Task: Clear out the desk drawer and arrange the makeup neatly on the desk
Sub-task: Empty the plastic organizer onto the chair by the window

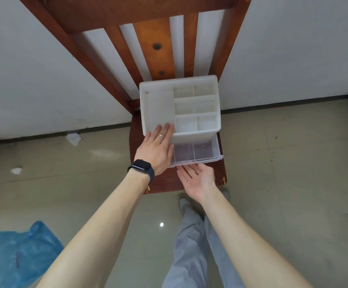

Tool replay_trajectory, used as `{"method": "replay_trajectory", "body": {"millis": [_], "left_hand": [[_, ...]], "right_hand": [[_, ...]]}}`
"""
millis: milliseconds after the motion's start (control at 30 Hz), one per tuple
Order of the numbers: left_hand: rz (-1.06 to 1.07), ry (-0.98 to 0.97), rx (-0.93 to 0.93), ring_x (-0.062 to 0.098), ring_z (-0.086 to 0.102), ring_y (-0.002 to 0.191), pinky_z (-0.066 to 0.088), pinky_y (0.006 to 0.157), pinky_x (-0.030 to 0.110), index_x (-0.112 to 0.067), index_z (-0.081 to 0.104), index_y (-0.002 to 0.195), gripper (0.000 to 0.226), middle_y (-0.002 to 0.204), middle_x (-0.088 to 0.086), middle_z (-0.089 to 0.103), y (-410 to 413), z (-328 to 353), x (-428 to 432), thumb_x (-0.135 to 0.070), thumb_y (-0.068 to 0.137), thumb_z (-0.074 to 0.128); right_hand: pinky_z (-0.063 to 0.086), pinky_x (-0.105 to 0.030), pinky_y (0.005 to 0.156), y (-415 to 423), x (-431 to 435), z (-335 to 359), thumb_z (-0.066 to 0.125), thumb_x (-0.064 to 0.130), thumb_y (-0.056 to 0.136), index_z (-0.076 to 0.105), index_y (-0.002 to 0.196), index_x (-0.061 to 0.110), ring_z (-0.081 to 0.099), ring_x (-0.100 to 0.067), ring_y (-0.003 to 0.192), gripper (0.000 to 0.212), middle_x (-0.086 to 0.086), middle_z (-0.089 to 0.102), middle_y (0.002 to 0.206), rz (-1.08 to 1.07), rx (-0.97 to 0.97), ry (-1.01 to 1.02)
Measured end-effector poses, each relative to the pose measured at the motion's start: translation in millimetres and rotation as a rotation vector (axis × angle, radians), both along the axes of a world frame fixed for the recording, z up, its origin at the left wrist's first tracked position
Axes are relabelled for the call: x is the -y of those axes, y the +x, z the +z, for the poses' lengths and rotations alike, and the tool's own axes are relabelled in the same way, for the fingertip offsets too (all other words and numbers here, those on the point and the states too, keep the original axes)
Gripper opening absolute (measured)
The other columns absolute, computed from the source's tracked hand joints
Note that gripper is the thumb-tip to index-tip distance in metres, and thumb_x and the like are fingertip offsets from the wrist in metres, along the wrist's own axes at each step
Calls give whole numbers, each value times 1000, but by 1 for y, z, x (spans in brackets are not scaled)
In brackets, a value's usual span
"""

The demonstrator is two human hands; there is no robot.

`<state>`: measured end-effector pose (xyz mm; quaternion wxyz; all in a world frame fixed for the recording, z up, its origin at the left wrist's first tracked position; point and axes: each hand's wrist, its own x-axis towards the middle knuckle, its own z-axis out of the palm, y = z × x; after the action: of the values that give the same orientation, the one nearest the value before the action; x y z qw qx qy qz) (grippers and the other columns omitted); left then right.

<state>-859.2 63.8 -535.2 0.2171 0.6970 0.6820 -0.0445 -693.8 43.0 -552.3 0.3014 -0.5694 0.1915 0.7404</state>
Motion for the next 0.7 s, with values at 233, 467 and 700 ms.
{"method": "replay_trajectory", "body": {"millis": [233,467,700], "left_hand": [[-127,19,-41,24,15,153,11,122,39,-23,5,160,83,166,0,15,-13,-2,-1,-64,96,38],[-190,110,-109,31,47,138,45,106,42,-9,38,152,70,153,10,45,-13,1,-8,-29,93,69],[-286,279,-232,26,70,107,61,65,34,-4,65,129,65,127,11,68,-16,15,-18,4,67,83]], "right_hand": [[51,-42,98,3,-21,1,51,18,106,58,125,2,68,-30,106,26,-18,69,122,176,25,57],[58,-35,82,28,-40,6,47,-4,99,59,124,1,75,-26,98,28,-20,73,114,57,-48,150],[52,-40,99,18,-71,19,48,-6,97,62,120,4,71,-26,107,29,-13,75,113,61,-108,226]]}}
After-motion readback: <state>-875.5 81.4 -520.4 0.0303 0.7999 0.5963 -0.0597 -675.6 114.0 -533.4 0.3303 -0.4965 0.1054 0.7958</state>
